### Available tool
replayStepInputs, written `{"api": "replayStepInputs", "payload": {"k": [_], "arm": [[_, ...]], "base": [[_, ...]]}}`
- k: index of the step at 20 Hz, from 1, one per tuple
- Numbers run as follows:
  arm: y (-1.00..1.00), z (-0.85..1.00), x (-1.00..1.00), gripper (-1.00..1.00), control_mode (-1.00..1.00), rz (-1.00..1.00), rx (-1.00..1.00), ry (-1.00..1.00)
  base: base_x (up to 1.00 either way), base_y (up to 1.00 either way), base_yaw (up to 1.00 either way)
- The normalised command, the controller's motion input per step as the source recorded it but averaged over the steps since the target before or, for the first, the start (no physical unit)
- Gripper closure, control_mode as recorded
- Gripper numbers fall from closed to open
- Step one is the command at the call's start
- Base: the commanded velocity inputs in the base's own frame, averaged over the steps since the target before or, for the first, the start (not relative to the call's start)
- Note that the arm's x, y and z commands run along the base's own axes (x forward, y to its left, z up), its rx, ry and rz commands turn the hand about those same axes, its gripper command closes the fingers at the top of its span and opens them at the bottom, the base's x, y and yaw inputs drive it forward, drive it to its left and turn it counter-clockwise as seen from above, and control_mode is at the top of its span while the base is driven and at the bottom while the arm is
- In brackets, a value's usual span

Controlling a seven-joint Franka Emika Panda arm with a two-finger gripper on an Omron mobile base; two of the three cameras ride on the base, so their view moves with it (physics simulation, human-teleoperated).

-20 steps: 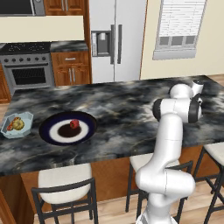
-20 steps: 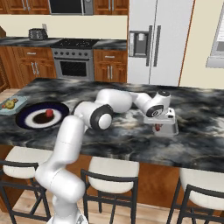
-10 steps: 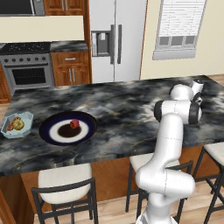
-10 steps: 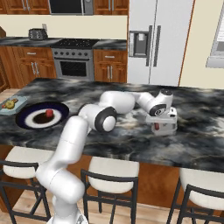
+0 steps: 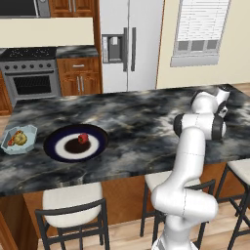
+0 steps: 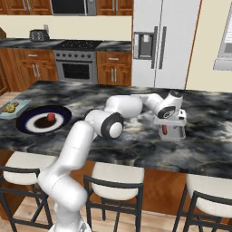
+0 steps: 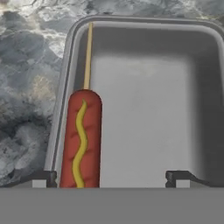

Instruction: Place one cooked food and one vegetable from the large plate to each tupperware container.

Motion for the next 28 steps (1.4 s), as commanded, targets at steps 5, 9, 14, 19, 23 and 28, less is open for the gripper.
{"api": "replayStepInputs", "payload": {"k": [5, 9, 14, 19, 23, 28], "arm": [[0.07, 0.14, -0.18, -1.00, -1.00, -0.05, 0.00, -0.17], [-0.37, 0.00, 0.00, -1.00, -1.00, -0.04, 0.00, -0.14], [0.84, 0.52, -0.26, -1.00, -1.00, -0.14, -0.01, -0.23], [1.00, 0.45, -0.08, -1.00, -1.00, -0.09, 0.00, -0.13], [1.00, 0.21, -0.28, -1.00, -1.00, -0.03, 0.00, 0.00], [1.00, 0.42, -0.18, -1.00, -1.00, -0.01, 0.00, 0.00]], "base": [[0.00, 0.00, 0.00], [0.00, 0.00, 0.00], [0.00, 0.00, 0.00], [0.00, 0.00, 0.00], [0.00, 0.00, 0.00], [0.00, 0.00, 0.00]]}}
